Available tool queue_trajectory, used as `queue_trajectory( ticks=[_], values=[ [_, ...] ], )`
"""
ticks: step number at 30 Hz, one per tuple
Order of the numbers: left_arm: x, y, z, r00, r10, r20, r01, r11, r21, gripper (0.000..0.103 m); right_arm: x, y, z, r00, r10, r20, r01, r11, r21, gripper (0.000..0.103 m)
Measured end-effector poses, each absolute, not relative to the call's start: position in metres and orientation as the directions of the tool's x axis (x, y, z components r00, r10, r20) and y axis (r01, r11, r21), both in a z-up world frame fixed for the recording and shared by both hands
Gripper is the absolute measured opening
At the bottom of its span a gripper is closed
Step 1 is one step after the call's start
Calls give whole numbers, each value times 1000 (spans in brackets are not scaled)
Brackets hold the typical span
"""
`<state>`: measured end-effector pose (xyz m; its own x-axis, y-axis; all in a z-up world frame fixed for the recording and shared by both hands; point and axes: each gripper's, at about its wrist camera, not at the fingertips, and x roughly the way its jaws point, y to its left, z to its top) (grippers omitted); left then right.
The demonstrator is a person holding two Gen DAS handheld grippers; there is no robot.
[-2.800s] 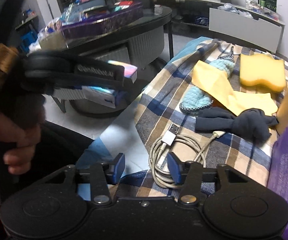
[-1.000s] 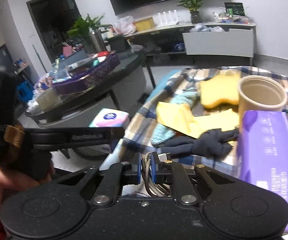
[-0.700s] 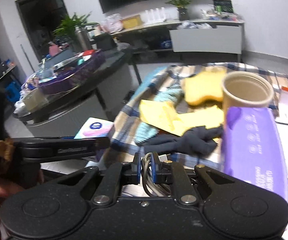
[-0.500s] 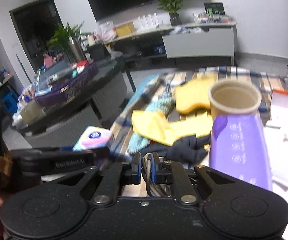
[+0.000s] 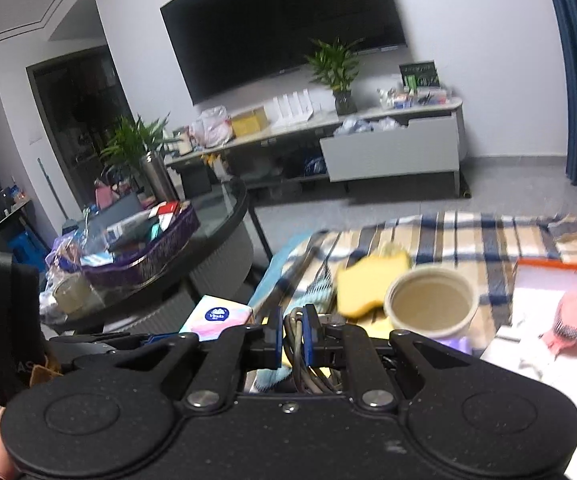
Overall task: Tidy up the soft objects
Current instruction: 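Carry the grey cable and tissue pack toward the white box with both tools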
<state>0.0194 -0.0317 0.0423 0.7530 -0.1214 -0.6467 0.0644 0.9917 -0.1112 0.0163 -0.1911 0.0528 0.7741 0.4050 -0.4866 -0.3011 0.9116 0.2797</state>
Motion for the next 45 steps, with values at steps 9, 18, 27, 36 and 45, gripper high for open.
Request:
queue_trajectory(
  ticks=[9,18,27,36,45],
  values=[
    [26,-58,57,767,-162,-621,133,987,-94,56,15,-210,77,823,361,-438,-275,929,249,13],
    [30,-77,60,758,-209,-618,181,978,-108,56,11,-237,86,859,310,-408,-221,942,251,13],
    [32,-96,59,745,-241,-622,226,969,-103,56,6,-262,86,879,260,-399,-165,952,257,13],
    [35,-110,59,736,-259,-626,261,961,-90,56,4,-282,83,890,230,-395,-126,954,272,13],
    [37,-125,57,725,-276,-631,293,953,-80,56,3,-297,80,896,202,-396,-91,955,281,13]
  ],
)
